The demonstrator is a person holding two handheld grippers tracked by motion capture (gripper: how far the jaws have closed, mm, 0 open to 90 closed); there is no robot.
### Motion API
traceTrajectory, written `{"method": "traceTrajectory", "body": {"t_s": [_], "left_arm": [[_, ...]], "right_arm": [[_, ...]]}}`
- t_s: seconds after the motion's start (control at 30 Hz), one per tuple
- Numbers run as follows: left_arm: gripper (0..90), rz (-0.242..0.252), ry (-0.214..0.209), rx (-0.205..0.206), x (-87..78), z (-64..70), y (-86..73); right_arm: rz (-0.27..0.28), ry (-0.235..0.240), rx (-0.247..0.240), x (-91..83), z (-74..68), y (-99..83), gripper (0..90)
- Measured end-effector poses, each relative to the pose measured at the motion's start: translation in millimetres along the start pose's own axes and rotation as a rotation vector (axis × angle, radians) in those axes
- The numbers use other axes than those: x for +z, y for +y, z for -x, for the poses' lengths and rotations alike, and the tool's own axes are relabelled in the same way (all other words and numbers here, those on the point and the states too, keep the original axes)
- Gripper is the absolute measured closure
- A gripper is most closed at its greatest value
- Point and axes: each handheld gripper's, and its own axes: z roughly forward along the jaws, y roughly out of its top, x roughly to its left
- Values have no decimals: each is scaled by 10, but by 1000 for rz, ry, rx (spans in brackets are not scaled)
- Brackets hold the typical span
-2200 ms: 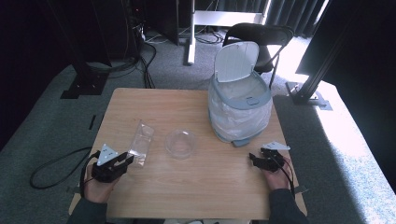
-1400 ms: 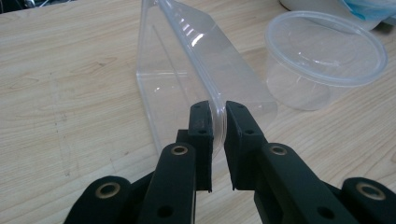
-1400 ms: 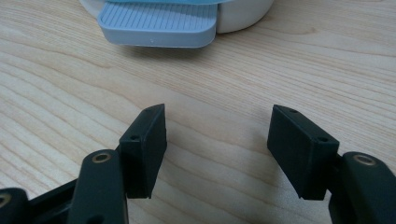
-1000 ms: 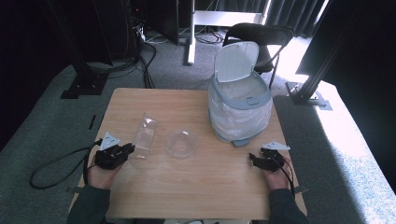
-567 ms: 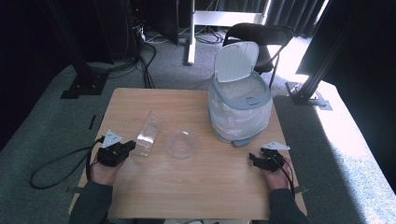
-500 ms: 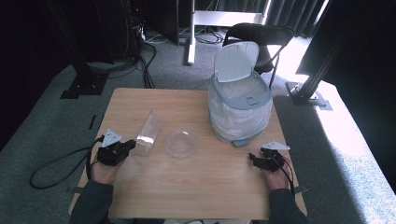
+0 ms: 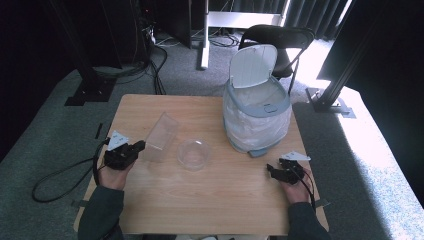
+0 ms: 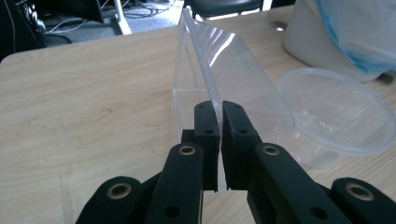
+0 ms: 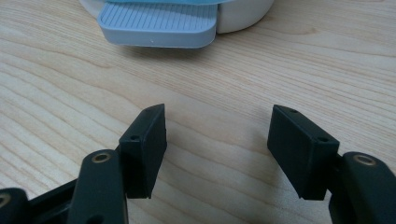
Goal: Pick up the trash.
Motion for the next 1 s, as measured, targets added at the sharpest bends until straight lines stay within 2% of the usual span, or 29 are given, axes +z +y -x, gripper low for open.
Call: {"method": "traceTrajectory", "body": {"t_s": [0.6, 1.0], "left_arm": [[862, 70, -52, 35, -46, 65, 355], [862, 95, -64, 68, -63, 136, 543]], "right_arm": [[0, 0, 0, 0, 0, 0, 365], [0, -1, 0, 0, -1, 0, 365]]}}
